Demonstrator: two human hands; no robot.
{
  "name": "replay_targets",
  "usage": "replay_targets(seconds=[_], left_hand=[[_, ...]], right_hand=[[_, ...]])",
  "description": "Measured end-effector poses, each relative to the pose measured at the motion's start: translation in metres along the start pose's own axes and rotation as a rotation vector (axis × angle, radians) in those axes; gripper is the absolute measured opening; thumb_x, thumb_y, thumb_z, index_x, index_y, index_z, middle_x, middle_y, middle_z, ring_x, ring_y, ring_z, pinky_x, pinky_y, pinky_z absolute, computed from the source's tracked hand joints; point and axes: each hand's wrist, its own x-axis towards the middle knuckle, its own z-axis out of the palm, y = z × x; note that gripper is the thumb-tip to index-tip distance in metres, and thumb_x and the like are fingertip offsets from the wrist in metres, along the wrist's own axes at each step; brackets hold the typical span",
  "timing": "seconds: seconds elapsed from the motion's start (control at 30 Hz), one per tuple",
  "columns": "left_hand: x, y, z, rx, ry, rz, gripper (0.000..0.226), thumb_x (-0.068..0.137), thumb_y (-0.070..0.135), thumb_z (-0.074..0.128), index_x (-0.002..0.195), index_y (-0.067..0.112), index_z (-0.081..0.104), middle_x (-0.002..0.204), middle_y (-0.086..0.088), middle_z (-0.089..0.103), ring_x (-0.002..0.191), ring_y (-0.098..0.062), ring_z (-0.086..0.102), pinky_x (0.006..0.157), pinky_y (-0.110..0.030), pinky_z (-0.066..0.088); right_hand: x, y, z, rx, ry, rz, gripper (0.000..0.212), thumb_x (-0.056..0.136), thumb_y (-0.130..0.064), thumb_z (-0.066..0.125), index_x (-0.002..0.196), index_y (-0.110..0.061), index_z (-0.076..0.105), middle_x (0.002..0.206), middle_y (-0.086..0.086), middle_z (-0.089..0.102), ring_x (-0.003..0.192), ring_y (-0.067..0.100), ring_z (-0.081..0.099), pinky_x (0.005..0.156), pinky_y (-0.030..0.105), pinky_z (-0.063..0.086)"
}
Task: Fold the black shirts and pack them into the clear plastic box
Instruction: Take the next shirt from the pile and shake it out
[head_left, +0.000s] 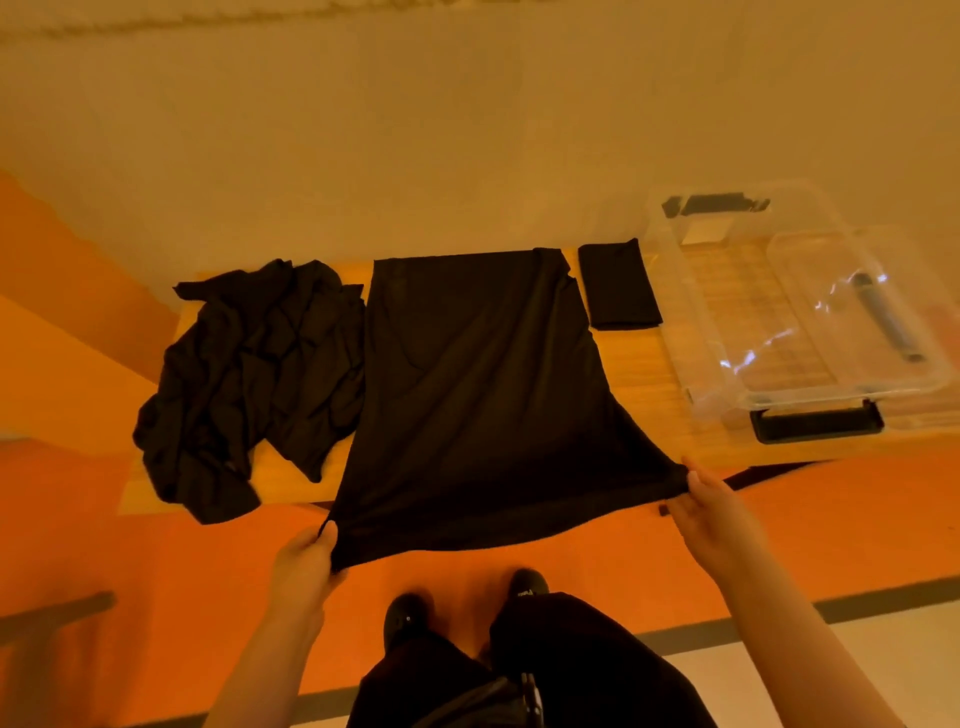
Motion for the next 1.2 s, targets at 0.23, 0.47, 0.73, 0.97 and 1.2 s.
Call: replay_targets(seconds=[0.23,0.47,0.73,0.97,1.2], left_hand=[[-0.004,0.044,0.003,0.051,-0.062,0.467,0.018,0.095,0.007,0.050,0.100,0.016,0.063,0.126,-0.010,0.050,0.110,-0.026,0.053,0.085,-0.042,0.047],[0.011,0.080,-0.012,0.968,-0.240,0.808,0.030,0.075,0.019,0.077,0.100,0.032,0.067,0.095,0.014,0.054,0.081,-0.010,0.058,0.093,-0.044,0.042],[-0.006,0.156,-0.012,1.004,-0.215,1.146,0.005,0.083,0.005,0.066,0.081,0.007,0.071,0.070,-0.002,0.061,0.064,-0.008,0.060,0.063,-0.024,0.049],[-0.013,0.296,0.003,0.677,-0.157,0.855,0.022,0.088,0.009,0.061,0.066,0.010,0.059,0.032,0.003,0.044,0.030,-0.003,0.041,0.037,-0.009,0.030],[-0.051,0.409,-0.004,0.735,0.047,1.053,0.006,0.088,0.014,0.062,0.084,0.010,0.064,0.061,-0.007,0.054,0.053,-0.015,0.048,0.041,-0.013,0.039]], right_hand=[[-0.011,-0.045,0.037,-0.344,-0.142,-0.262,0.042,0.090,0.008,0.047,0.128,-0.007,0.053,0.095,0.000,0.056,0.097,0.012,0.056,0.098,0.032,0.040],[-0.002,-0.081,0.053,-1.114,-0.080,-0.533,0.018,0.085,-0.010,0.064,0.101,-0.002,0.067,0.077,0.005,0.061,0.075,0.018,0.058,0.069,0.025,0.043],[0.002,-0.135,0.086,-1.177,-0.148,-0.710,0.020,0.093,-0.018,0.053,0.073,-0.017,0.053,0.065,0.009,0.057,0.060,0.019,0.054,0.058,0.026,0.043],[-0.012,-0.236,0.162,-0.886,-0.264,-0.878,0.015,0.090,0.001,0.054,0.085,-0.008,0.066,0.054,-0.001,0.060,0.035,0.000,0.049,0.039,0.012,0.041],[-0.064,-0.340,0.217,-1.089,-0.360,-1.130,0.026,0.090,0.002,0.053,0.110,-0.013,0.062,0.053,-0.001,0.061,0.037,0.001,0.052,0.043,0.010,0.045]])
